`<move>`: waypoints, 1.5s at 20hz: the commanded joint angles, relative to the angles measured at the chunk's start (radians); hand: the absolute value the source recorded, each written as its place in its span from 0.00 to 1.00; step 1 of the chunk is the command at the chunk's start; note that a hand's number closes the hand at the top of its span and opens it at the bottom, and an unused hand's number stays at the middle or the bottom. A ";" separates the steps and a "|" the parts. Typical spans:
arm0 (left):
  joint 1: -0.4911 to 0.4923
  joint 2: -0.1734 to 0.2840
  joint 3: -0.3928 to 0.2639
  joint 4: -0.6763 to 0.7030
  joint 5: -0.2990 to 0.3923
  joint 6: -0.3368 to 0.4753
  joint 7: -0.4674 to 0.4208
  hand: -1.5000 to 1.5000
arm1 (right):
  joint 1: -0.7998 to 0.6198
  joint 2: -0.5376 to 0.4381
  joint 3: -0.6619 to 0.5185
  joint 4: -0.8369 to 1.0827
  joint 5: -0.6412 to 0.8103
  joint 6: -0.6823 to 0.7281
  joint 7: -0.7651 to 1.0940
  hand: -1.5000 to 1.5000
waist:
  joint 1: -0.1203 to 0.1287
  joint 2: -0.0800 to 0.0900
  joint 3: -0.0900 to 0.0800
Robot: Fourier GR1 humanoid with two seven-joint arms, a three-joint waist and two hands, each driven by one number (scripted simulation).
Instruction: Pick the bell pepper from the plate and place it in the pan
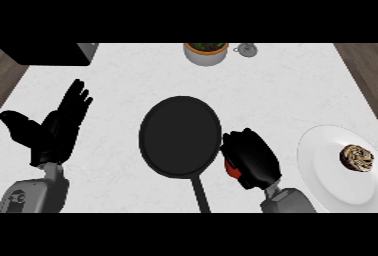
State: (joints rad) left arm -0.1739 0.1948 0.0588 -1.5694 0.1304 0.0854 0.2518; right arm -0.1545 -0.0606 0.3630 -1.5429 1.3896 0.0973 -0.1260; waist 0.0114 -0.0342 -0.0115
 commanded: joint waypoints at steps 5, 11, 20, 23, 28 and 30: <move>-0.007 -0.007 -0.015 0.008 -0.010 -0.003 -0.004 0.50 | -0.102 0.059 0.309 -0.216 0.043 0.013 0.485 1.00 | 0.021 0.003 0.006; -0.039 -0.015 -0.018 0.008 -0.007 -0.002 -0.007 0.50 | -0.205 0.060 0.485 -0.273 0.004 0.043 0.903 1.00 | 0.036 0.023 0.007; -0.020 -0.012 -0.021 -0.005 -0.007 -0.011 0.006 0.50 | -0.582 0.060 0.540 -0.140 -0.206 -0.023 1.380 1.00 | 0.046 0.034 0.009; -0.076 -0.003 0.010 0.034 -0.009 0.002 -0.006 0.50 | -0.646 0.060 0.470 -0.012 -0.249 -0.139 1.324 1.00 | 0.024 0.039 0.010; 0.004 0.009 0.022 -0.019 0.013 -0.031 -0.017 0.50 | -0.677 0.060 0.385 0.125 -0.289 -0.233 1.206 1.00 | 0.013 0.037 0.011; -0.028 -0.007 0.018 0.018 0.001 -0.017 -0.020 0.50 | -0.672 0.060 0.382 0.197 -0.305 -0.305 1.153 1.00 | 0.007 0.038 0.011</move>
State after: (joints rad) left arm -0.1919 0.1901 0.0640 -1.5831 0.1303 0.0730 0.2510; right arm -0.8044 -0.0045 0.7616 -1.4624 1.1243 -0.0700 1.0224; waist 0.0284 0.0023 -0.0007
